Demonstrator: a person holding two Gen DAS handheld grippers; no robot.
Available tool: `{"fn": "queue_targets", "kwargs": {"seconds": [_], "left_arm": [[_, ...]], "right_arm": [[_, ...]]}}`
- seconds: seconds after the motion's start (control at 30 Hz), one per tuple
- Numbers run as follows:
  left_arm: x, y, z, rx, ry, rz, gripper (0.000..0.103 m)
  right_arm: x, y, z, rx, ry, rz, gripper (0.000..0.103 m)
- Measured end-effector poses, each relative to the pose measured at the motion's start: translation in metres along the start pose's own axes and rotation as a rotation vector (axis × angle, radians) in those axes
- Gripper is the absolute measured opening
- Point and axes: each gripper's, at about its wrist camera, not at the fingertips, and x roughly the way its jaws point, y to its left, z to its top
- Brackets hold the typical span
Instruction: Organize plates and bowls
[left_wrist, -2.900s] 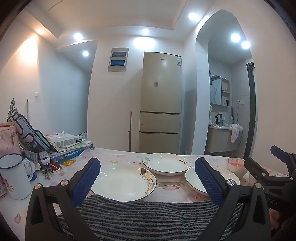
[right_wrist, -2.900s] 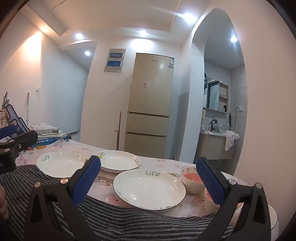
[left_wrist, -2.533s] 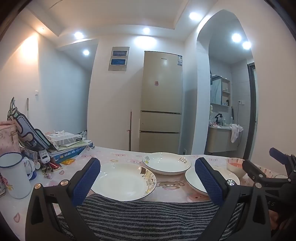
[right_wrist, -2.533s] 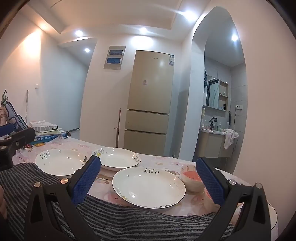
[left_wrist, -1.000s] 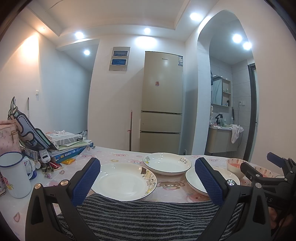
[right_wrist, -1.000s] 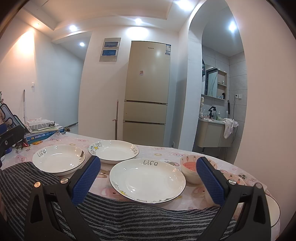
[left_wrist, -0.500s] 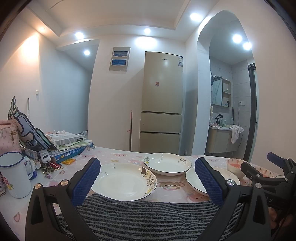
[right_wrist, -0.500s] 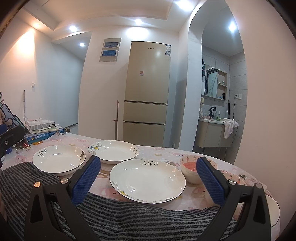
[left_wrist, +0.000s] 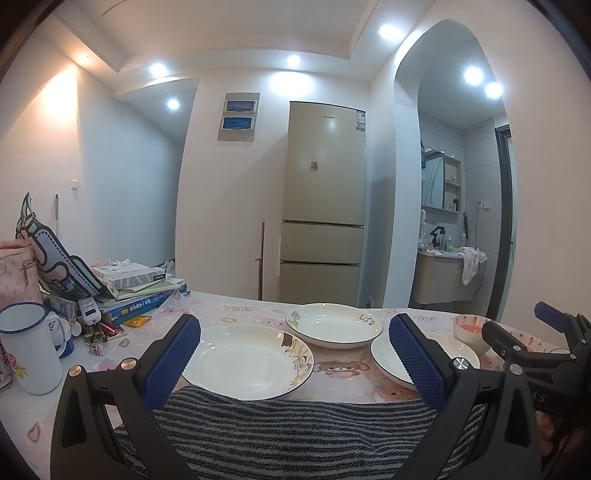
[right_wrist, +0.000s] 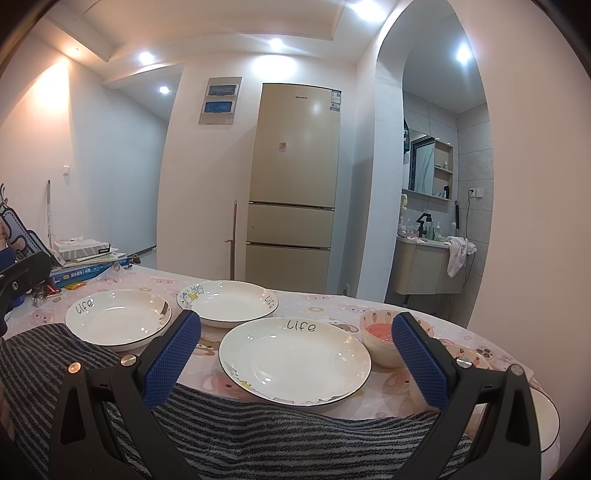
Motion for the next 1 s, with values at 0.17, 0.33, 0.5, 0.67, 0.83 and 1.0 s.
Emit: {"fn": "queue_targets", "kwargs": {"seconds": [0.17, 0.33, 0.5, 0.67, 0.83, 1.0], "left_arm": [[0.0001, -0.0001, -0.0001, -0.001, 0.000, 0.000, 0.103], [0.0002, -0.0001, 0.0000, -0.001, 0.000, 0.000, 0.103], [0.0003, -0.0001, 0.0000, 0.000, 0.000, 0.000, 0.103], [0.0003, -0.0001, 0.0001, 0.000, 0.000, 0.000, 0.103], [0.0007, 0.0011, -0.0001, -0.001, 0.001, 0.000, 0.103], [0.0004, -0.0001, 0.0002, 0.000, 0.001, 0.000, 0.103]], "right_arm": [[0.0005, 0.0005, 0.0002, -0.002, 0.002, 0.000, 0.103], [0.0009, 0.0004, 0.0000, -0.001, 0.004, 0.001, 0.103], [0.0013, 0.0004, -0.0004, 0.000, 0.007, 0.001, 0.103], [0.0018, -0.0010, -0.0010, 0.008, 0.012, 0.004, 0.103], [0.0022, -0.0023, -0.0012, 0.010, 0.014, 0.005, 0.103], [0.0031, -0.0030, -0.0015, 0.012, 0.016, 0.005, 0.103]]}}
